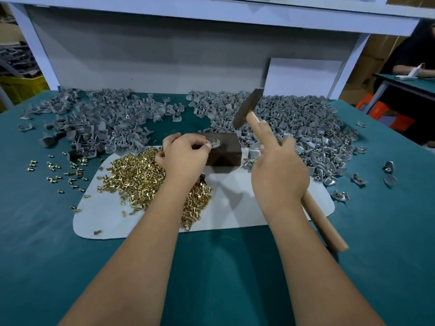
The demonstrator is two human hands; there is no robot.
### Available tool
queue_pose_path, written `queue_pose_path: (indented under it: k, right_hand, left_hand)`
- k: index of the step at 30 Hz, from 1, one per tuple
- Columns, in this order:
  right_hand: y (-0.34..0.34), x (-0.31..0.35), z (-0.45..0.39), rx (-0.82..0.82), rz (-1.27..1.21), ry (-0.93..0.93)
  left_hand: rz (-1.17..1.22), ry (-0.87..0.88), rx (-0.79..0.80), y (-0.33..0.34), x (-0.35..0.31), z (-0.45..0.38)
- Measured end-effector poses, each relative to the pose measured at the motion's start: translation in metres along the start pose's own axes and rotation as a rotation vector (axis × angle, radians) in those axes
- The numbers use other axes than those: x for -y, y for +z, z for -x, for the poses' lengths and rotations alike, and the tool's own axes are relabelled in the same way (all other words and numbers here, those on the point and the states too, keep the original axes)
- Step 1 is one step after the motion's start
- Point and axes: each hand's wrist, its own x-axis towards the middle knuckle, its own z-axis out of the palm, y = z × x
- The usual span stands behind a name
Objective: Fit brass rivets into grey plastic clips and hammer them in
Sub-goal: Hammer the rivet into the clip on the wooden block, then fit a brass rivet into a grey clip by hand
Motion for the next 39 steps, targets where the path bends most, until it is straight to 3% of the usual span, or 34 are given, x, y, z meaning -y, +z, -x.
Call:
queue_pose_path:
  k: [5, 12, 18, 21, 23, 27, 31, 39]
  right_hand:
    - [0.008, -0.007, -0.004, 0.121, 0.05, 0.085]
    - [0.012, -0.016, -0.009, 0.16, 0.052, 0.15]
    - [0.015, -0.025, -0.01, 0.256, 0.06, 0.219]
    - [0.013, -0.019, -0.009, 0.123, 0.154, 0.132]
    - [0.013, -0.006, -0.011, 0.028, -0.017, 0.05]
    - [0.025, 0.026, -0.022, 0.237, -0.457, -0.115]
    - [0.043, 0.038, -0.035, 0.33, -0.461, -0.17]
    - [0.047, 0.04, -0.042, 0.371, -0.621, -0.079]
  left_hand:
    - [0.063, 0.0, 0.036, -0.002, 0.001, 0.001]
    - [0.141, -0.014, 0.064, -0.005, 0.002, 0.001]
    - [0.034, 0.039, 0.072, -0.004, 0.004, 0.003]
    - [0.026, 0.056, 0.075, -0.004, 0.006, 0.003]
    - [0.017, 0.066, 0.083, -0.004, 0.007, 0.001]
    - [-0.02, 0.096, 0.079, -0.004, 0.008, -0.001]
    - [-0.029, 0.128, 0.066, -0.004, 0.011, -0.004]
    - [-0.036, 0.145, 0.059, -0.003, 0.013, -0.008]
